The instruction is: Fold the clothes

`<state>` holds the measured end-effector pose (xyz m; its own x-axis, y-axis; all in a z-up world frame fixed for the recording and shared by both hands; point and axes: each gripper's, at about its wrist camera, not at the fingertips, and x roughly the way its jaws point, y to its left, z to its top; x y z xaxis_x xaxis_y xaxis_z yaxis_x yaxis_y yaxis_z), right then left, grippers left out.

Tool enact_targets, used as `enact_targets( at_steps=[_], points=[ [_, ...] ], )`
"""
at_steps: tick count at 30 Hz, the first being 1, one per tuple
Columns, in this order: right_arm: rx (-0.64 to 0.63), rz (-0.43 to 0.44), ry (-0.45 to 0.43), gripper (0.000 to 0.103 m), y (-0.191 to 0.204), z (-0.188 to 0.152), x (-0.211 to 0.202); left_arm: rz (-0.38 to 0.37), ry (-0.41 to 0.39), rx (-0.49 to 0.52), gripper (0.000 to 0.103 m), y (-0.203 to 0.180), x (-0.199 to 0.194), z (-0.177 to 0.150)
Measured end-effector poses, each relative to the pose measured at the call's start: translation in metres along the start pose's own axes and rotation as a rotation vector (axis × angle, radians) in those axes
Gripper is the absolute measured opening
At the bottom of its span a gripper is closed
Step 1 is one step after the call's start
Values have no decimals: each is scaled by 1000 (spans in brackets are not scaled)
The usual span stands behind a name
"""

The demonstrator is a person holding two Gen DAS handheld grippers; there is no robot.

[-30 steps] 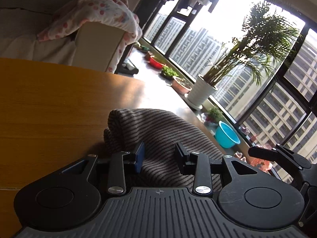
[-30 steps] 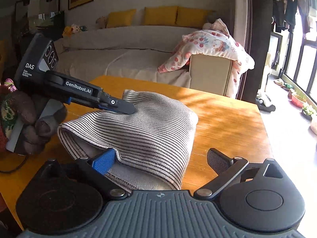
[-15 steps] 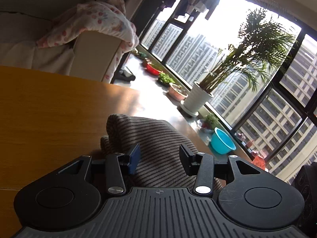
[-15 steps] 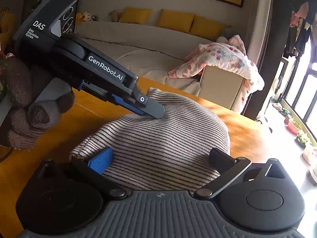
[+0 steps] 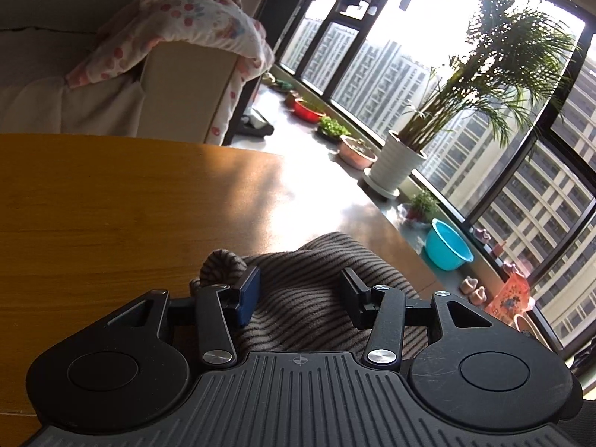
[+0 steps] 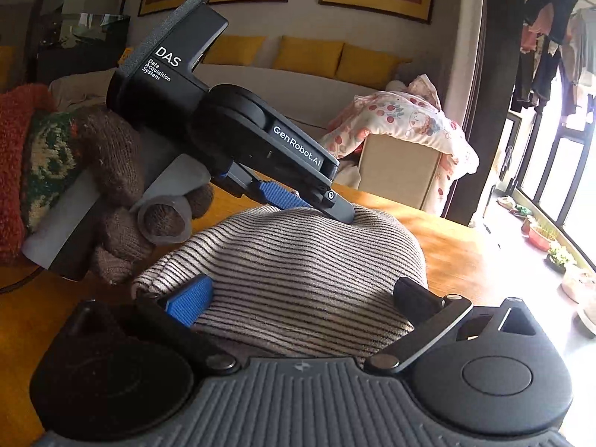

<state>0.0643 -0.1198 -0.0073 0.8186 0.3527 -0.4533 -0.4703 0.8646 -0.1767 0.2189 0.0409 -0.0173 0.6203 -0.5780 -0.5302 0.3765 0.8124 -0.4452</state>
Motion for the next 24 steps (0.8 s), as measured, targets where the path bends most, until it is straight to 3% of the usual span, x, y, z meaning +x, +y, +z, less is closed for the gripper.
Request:
enact_targets(
  at_steps=[4, 8, 12, 13, 14, 15, 19, 22, 24],
  points=[
    [-5, -8, -12, 103, 1, -1, 0, -32, -10, -45, 52, 10, 1, -1],
    [-5, -21, -20, 103, 4, -3, -1, -3, -40, -36, 46, 10, -5, 2],
    [-17, -35, -31, 103, 8, -5, -5, 122, -92, 33, 45, 1, -23, 9],
    [-19, -36, -33, 103, 9, -5, -5, 179, -99, 54, 57, -1, -26, 9],
    [-18, -38, -33, 103, 9, -5, -5, 255, -102, 78, 61, -5, -31, 8],
    [-15, -38, -34, 103, 8, -5, -5, 263, -102, 75, 61, -5, -35, 7],
    [-3, -35, -34, 103, 7, -5, -5, 34, -83, -89, 60, -2, -68, -9],
    [-1, -33, -34, 103, 6, -5, -4, 24, -60, -51, 58, -12, -72, -30],
    [2, -30, -31, 103, 6, -5, -4, 55, -26, -4, 49, -17, -66, -42]
  ],
)
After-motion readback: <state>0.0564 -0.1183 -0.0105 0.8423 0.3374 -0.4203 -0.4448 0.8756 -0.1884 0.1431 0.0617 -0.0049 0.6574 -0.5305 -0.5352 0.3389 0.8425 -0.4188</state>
